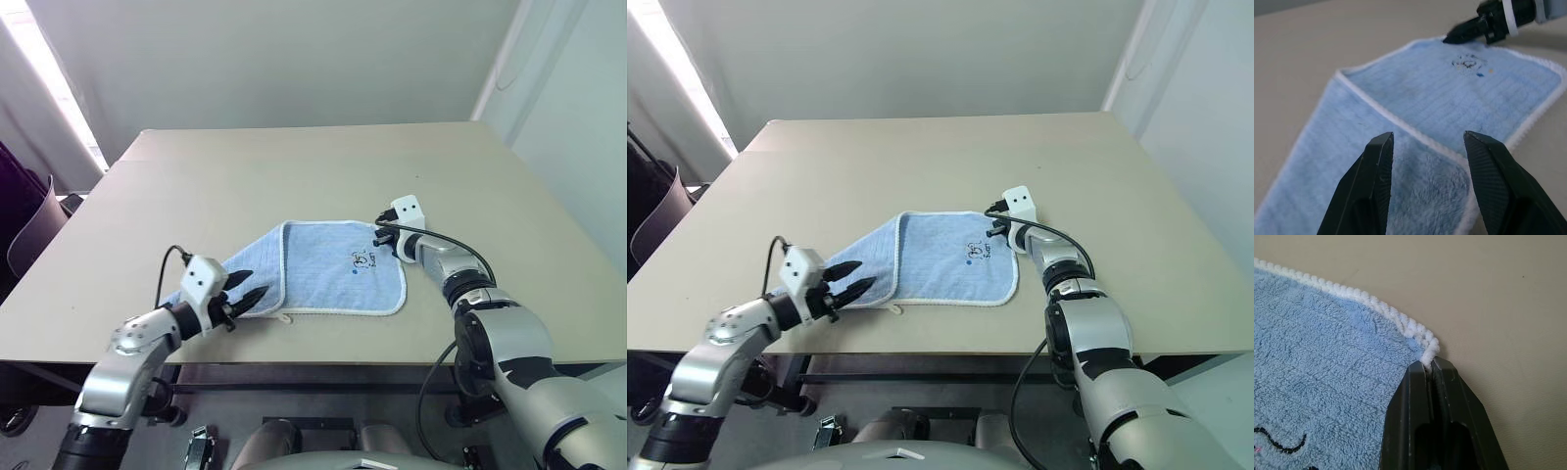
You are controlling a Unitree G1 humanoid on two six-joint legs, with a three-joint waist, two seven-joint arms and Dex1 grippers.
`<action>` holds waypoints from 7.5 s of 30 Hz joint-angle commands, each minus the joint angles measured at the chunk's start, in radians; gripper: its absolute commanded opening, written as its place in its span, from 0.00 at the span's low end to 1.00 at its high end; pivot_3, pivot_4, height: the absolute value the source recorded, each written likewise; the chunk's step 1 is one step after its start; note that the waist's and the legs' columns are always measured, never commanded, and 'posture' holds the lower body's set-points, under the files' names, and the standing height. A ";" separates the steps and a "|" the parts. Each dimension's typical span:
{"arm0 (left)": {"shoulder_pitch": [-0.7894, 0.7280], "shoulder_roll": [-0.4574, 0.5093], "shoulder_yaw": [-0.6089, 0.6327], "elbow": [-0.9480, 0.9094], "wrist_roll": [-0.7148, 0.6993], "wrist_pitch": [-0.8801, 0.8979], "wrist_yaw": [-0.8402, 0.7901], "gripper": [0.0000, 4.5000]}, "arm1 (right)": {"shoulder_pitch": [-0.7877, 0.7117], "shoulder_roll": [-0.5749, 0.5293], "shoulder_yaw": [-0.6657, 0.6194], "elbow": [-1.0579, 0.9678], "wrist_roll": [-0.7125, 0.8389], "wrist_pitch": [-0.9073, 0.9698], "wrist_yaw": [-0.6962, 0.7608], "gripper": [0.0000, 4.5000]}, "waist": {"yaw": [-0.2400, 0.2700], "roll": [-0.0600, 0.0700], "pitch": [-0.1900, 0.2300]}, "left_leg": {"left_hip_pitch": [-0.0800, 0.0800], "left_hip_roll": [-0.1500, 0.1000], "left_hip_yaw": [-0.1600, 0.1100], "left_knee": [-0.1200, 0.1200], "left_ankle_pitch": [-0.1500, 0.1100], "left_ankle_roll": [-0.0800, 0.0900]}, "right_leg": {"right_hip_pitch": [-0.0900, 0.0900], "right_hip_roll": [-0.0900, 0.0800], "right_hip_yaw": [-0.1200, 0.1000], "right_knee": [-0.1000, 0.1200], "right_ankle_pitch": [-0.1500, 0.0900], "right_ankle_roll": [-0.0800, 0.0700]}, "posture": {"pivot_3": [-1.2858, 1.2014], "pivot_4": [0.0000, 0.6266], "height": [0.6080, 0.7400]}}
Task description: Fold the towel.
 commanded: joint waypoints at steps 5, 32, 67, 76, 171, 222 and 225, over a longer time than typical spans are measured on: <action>-0.070 -0.025 -0.071 0.119 0.099 -0.077 -0.010 0.54 | -0.021 -0.010 -0.023 -0.009 0.010 -0.008 -0.010 0.01 | 0.000 0.000 0.000 | 0.000 0.000 0.000 -0.001 0.000 0.000 | 0.000 0.001 0.000 0.000 0.001 0.002 | 0.52 0.00 1.00; -0.083 -0.044 -0.076 0.102 0.049 -0.025 -0.125 0.60 | 0.003 -0.015 -0.050 -0.015 0.014 -0.009 -0.027 0.00 | 0.000 0.000 0.000 | 0.000 0.001 0.000 -0.001 0.000 0.000 | 0.000 0.001 0.000 0.000 0.001 0.002 | 0.52 0.00 1.00; -0.067 -0.006 -0.095 0.135 0.125 -0.047 -0.091 0.57 | 0.000 -0.010 -0.053 -0.019 0.020 -0.004 -0.039 0.00 | 0.001 0.000 0.000 | 0.000 0.001 0.000 -0.001 0.000 0.000 | 0.000 0.001 0.000 -0.001 0.001 0.002 | 0.52 0.00 1.00; -0.051 -0.014 -0.060 0.102 0.063 -0.035 -0.123 0.01 | -0.001 -0.005 -0.053 -0.023 0.025 -0.003 -0.037 0.00 | 0.000 0.000 0.000 | 0.000 0.001 0.000 -0.001 0.000 0.000 | 0.000 0.001 0.000 -0.001 0.001 0.002 | 0.52 0.00 1.00; -0.580 0.188 0.152 1.189 0.217 -0.557 -0.159 0.11 | 0.513 -0.182 -0.038 -0.740 0.309 0.069 0.420 0.00 | 0.050 -0.004 0.001 | -0.007 0.023 0.031 0.000 -0.001 0.001 | -0.010 -0.004 -0.006 -0.004 0.012 0.010 | 0.52 0.00 1.00; -0.205 0.083 0.085 0.360 0.000 -0.052 -0.229 1.00 | 0.385 -0.272 -0.100 -0.718 0.642 1.293 0.478 0.98 | -0.001 -0.007 -0.001 | -0.007 0.036 0.049 0.010 -0.004 0.003 | -0.008 -0.004 -0.008 -0.005 0.019 0.003 | 0.52 0.00 1.00; -0.219 0.073 0.080 0.372 0.002 -0.057 -0.229 1.00 | 0.352 -0.256 -0.090 -0.679 0.630 1.270 0.475 0.98 | -0.005 -0.007 -0.001 | -0.007 0.036 0.051 0.009 -0.004 0.004 | -0.009 -0.005 -0.008 -0.005 0.020 0.003 | 0.52 0.00 1.00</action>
